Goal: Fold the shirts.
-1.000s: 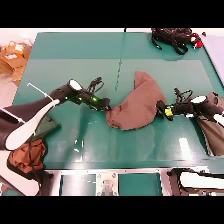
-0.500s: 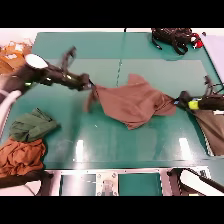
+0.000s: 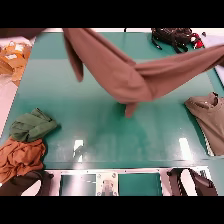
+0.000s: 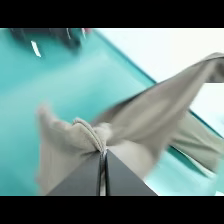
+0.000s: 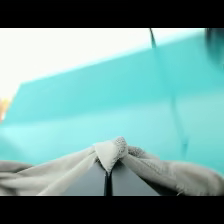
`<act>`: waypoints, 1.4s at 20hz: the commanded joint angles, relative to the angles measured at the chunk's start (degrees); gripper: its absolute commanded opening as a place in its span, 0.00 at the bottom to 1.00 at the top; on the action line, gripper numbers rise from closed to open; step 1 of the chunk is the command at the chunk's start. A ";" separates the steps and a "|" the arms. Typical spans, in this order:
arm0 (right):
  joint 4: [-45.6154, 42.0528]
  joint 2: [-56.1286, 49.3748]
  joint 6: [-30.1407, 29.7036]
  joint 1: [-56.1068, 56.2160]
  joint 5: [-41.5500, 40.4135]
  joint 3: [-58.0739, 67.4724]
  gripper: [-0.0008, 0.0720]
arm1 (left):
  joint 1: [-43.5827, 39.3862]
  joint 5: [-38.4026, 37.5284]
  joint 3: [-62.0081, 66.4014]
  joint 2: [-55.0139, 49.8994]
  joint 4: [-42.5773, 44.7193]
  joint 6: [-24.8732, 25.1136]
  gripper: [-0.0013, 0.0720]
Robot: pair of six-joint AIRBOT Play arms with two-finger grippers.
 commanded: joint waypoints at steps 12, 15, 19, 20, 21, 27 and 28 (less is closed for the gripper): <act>-2.56 -4.68 -0.46 0.83 -8.09 -29.24 0.03 | 0.04 11.58 2.40 -23.78 19.93 -2.84 0.04; -2.56 -15.80 -4.20 3.58 -16.02 -39.06 0.03 | -0.79 11.82 2.40 -38.97 9.75 2.08 0.05; -1.62 -32.92 -8.46 3.89 -20.92 -38.66 0.03 | -1.33 12.61 2.43 -50.69 1.49 1.62 0.29; -1.49 -35.91 -9.07 3.85 -21.27 -37.55 0.03 | -1.14 12.33 2.40 -50.95 1.62 0.02 0.78; -1.49 -38.47 -9.84 3.80 -21.22 -36.02 0.03 | -0.42 10.82 2.99 -50.71 1.84 -2.47 0.94; -2.91 -40.79 -11.56 3.74 -19.96 -27.08 0.06 | 6.88 -17.40 13.88 -48.52 2.14 -8.02 0.04; -3.61 -40.79 -11.54 3.74 -19.06 -25.90 0.06 | 7.21 -19.26 13.44 -46.90 4.31 -8.90 0.04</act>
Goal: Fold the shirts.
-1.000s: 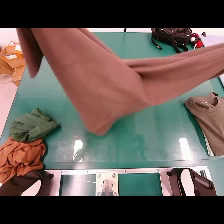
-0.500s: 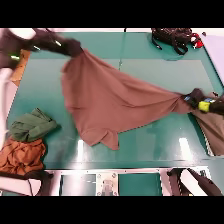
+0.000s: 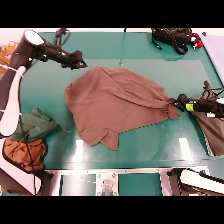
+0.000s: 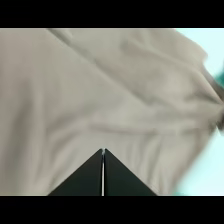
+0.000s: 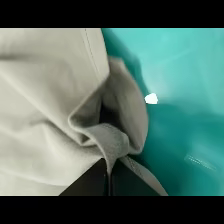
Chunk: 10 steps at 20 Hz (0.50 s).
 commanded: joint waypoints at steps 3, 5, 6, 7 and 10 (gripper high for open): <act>-2.49 -1.20 -0.85 0.00 2.32 4.48 0.06 | 1.42 -13.79 -6.78 10.62 12.22 -5.53 0.04; -4.13 -1.22 -0.85 0.00 2.32 4.48 0.06 | 0.92 -10.84 -21.46 20.33 13.27 -5.01 0.04; -4.76 -1.22 -0.85 -0.02 2.32 4.48 0.13 | 0.92 -7.54 -30.88 25.99 13.44 -5.07 0.04; -5.29 -1.22 -0.83 -0.26 2.32 4.48 0.13 | 0.92 -3.61 -40.61 31.67 13.27 -6.21 0.04; -5.25 -1.22 -0.81 -1.11 2.25 4.55 0.26 | 0.92 5.27 -64.59 45.09 7.34 -8.59 0.48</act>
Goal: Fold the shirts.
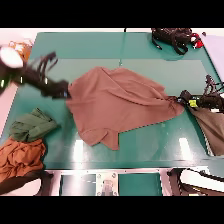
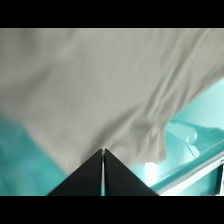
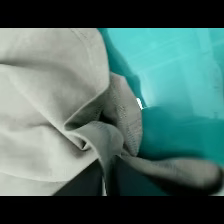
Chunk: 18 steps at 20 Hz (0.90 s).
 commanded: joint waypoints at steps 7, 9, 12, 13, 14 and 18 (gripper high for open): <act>-0.83 -0.07 0.17 -2.38 0.07 0.48 0.41 | -2.27 24.72 -47.82 17.31 -21.59 -0.81 0.88; -0.85 -0.07 0.15 -2.38 0.04 0.48 0.41 | -6.03 32.41 -50.18 17.14 -24.46 -0.87 0.87; -0.83 -0.07 0.15 -2.38 0.02 0.48 0.41 | -8.68 41.99 -51.32 16.00 -28.39 -0.81 0.82; -0.83 -0.07 0.15 -2.38 0.04 0.48 0.41 | -8.87 43.82 -51.32 14.58 -29.68 0.15 0.59; -0.83 -0.07 0.15 -2.38 0.09 0.48 0.42 | -8.87 44.50 -51.32 12.66 -32.50 2.62 0.39; -1.64 -0.04 0.13 -3.02 1.55 0.72 0.72 | -7.61 43.10 -50.16 7.19 -46.12 22.60 0.04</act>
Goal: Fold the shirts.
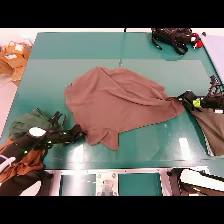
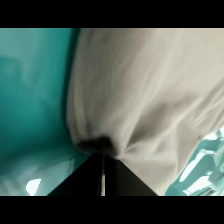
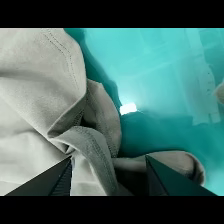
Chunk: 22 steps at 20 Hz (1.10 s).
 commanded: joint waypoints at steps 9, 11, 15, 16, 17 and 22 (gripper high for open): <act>-3.10 0.09 -1.68 -15.26 18.86 -1.14 0.72 | 26.05 -20.63 18.29 -2.58 18.56 9.81 0.04; -3.10 0.09 -2.27 -16.26 23.06 -3.17 0.72 | 26.05 -19.71 18.75 -2.64 18.56 10.21 0.04; -4.81 0.55 -1.84 -16.46 25.18 -9.60 0.73 | 26.05 -19.82 18.75 -2.69 18.91 12.00 0.04; -4.85 0.68 -1.84 -16.44 23.93 -11.85 0.76 | 26.05 -19.82 18.75 -2.69 18.82 12.31 0.04; -4.83 0.68 -1.84 -16.35 22.34 -14.34 0.76 | 26.05 -19.74 18.75 -2.69 18.84 12.39 0.05; -2.82 0.66 -2.34 -13.42 14.49 -20.35 0.76 | 26.05 -19.85 18.75 -2.69 18.80 12.37 0.04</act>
